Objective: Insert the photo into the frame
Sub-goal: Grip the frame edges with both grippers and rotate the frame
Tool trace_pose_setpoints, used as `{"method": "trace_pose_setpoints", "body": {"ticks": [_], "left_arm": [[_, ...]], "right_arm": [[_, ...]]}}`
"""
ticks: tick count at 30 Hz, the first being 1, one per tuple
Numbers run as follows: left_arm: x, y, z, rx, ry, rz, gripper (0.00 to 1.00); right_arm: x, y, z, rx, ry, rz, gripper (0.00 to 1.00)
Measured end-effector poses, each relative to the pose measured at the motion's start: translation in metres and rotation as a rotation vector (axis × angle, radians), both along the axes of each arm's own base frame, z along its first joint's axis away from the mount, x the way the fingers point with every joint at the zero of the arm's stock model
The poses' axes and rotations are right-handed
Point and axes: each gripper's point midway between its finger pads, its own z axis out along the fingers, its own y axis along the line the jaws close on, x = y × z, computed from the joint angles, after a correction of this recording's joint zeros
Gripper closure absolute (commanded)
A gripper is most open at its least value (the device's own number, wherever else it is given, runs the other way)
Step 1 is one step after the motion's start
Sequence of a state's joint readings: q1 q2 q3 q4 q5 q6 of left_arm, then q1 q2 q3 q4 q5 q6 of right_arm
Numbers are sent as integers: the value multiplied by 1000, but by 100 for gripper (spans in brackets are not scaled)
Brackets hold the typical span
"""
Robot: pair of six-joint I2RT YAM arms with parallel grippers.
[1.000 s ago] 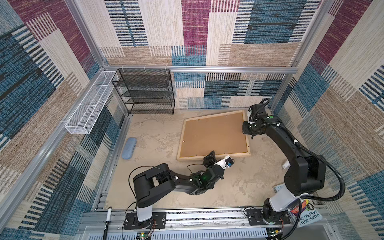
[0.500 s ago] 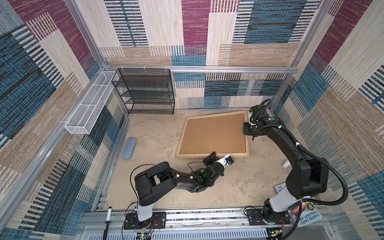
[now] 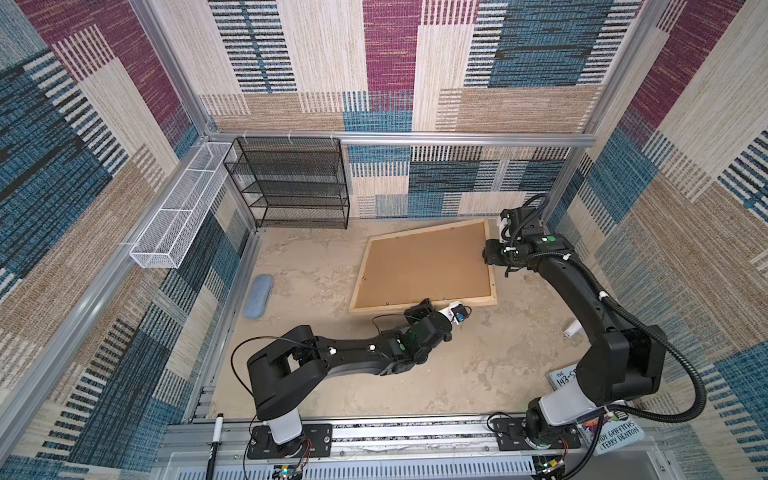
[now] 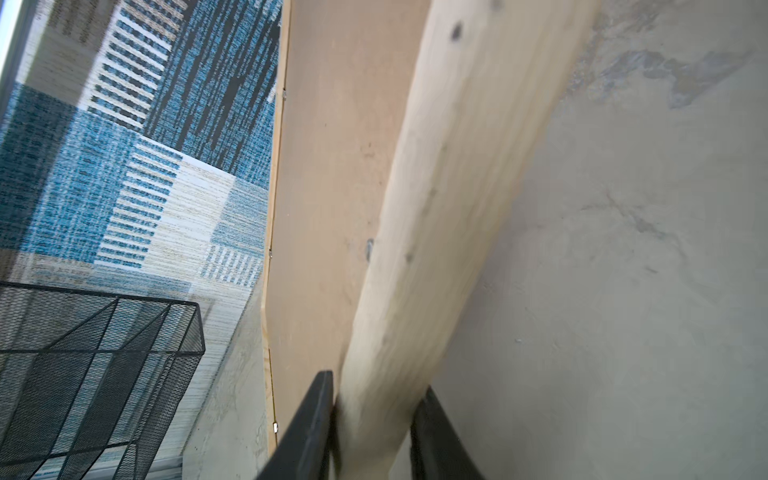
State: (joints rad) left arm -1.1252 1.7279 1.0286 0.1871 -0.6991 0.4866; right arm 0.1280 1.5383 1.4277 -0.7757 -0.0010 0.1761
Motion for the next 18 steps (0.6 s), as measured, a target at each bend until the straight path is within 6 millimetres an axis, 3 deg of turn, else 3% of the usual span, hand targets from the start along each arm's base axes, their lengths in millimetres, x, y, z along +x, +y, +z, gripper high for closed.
{"method": "trace_pose_setpoints", "body": {"ticks": [4,10,13,18], "left_arm": [[-1,2,4,16,74,8,81],[-4,10,8,40,162,28,82],[-4,12,20,23,187,45,81],[-3,9,55,-21,204,63,81]], "right_arm": [[-2,-13,27,15,-92,-35,36],[-20,-69,63,34,-239,-191,34],[-27,-88,63,30,-261,-243,33],[-32,-95,44,48,-231,-258,33]]}}
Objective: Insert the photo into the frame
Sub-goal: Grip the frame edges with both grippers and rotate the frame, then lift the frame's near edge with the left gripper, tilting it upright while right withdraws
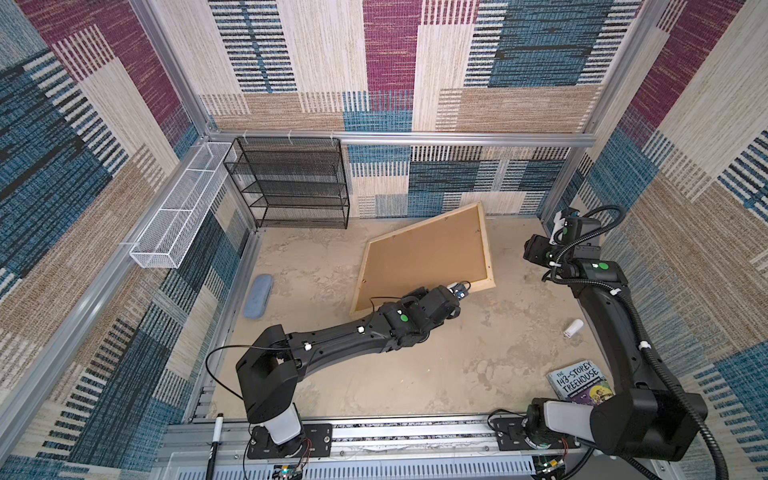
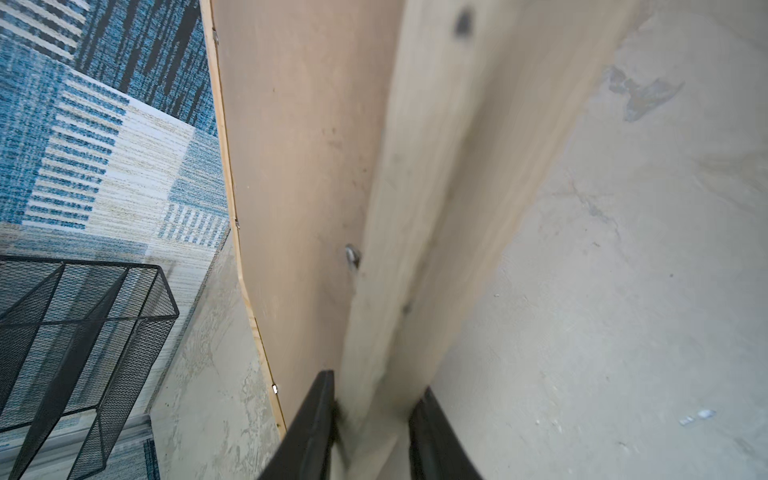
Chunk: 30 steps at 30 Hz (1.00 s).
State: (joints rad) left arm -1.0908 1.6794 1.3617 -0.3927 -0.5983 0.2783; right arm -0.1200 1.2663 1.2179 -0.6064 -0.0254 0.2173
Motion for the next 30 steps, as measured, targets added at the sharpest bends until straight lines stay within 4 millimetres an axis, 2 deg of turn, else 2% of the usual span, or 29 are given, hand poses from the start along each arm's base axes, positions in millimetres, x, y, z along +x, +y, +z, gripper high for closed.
{"method": "trace_pose_setpoints", "body": {"ticks": [4,12,23,30], "left_arm": [[0,-1,22,-22,9,17,80],[-1,10,39,-5,42,47,80],[-1,19,84,-47,45,79,79],[7,19,112,-108,84,103,79]], "right_arm": [[2,2,-7,18,-1,14,33],[2,8,-21,43,14,40,34],[5,11,-22,52,-1,55,34],[6,12,-26,58,7,61,34]]}}
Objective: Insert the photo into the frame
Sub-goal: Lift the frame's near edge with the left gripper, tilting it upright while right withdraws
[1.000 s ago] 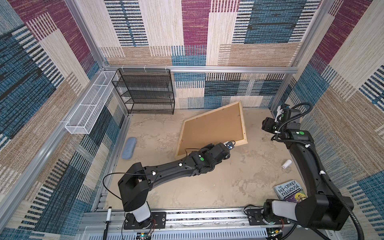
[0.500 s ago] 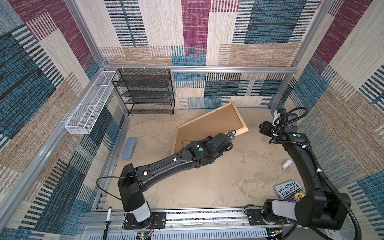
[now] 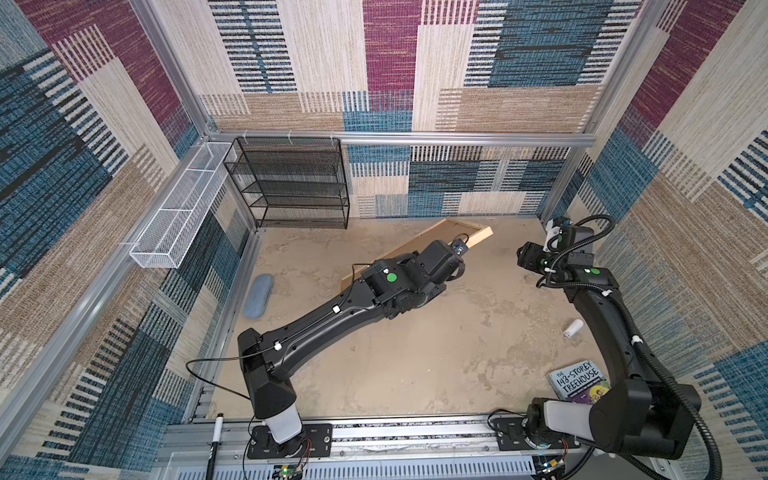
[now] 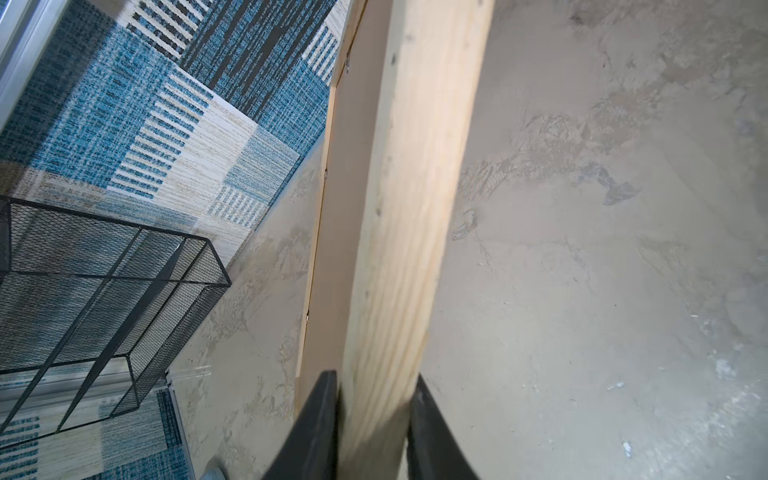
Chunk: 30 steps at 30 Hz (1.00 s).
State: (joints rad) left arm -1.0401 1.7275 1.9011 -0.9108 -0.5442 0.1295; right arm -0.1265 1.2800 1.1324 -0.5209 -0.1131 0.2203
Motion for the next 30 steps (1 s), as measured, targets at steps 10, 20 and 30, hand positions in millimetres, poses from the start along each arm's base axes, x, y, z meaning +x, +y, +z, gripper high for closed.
{"method": "trace_pose_setpoints", "body": {"ticks": [10,20,30], "left_arm": [[17,-3,14,-57,114,40,80],[16,0,49,-197,161,48,80],[16,0,64,-371,262,74,82]], "right_arm": [[1,4,-8,17,20,19,35],[3,6,-17,22,42,33,35],[7,9,-18,33,47,52,35]]}}
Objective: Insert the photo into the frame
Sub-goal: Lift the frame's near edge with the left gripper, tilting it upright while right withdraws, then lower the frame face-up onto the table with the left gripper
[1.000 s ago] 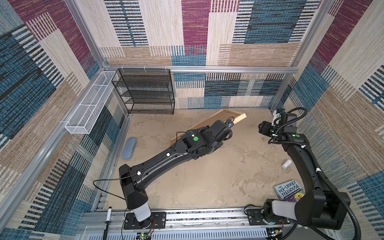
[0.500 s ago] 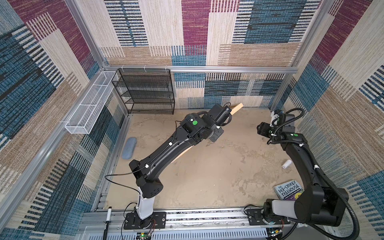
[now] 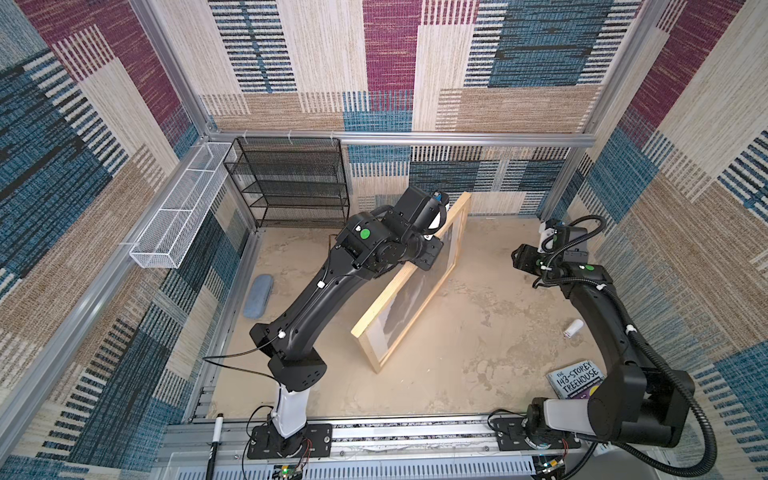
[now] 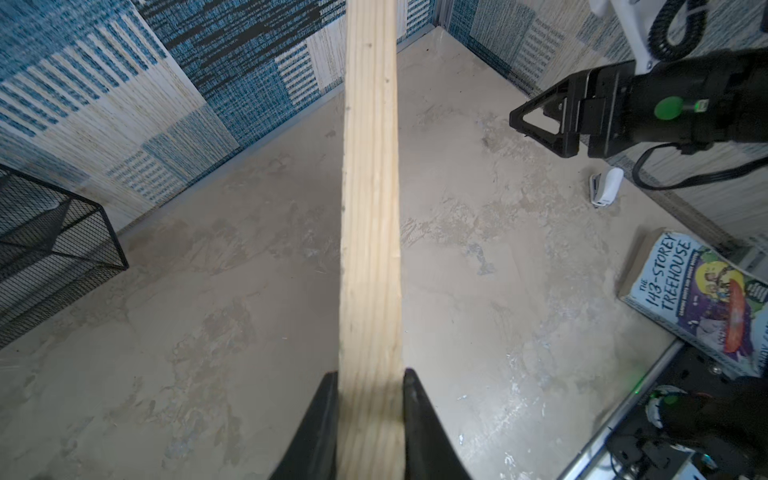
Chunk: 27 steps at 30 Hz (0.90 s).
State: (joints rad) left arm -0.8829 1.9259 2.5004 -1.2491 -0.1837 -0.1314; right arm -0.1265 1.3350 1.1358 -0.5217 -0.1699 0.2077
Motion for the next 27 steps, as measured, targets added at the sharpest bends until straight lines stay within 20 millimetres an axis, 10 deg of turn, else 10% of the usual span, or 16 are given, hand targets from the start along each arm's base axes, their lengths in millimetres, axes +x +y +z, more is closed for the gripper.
{"method": "trace_pose_setpoints", "body": {"ticks": [8,20,27], "left_arm": [[30,18,-32,12,83,103,84],[121,61,-50,-162,84,283,86],[141,89,-89,-270,132,410,85]], "right_arm": [[-1,3,-6,11,10,14,34],[-4,25,-57,127,92,90,26],[0,39,-95,223,141,126,24]]}}
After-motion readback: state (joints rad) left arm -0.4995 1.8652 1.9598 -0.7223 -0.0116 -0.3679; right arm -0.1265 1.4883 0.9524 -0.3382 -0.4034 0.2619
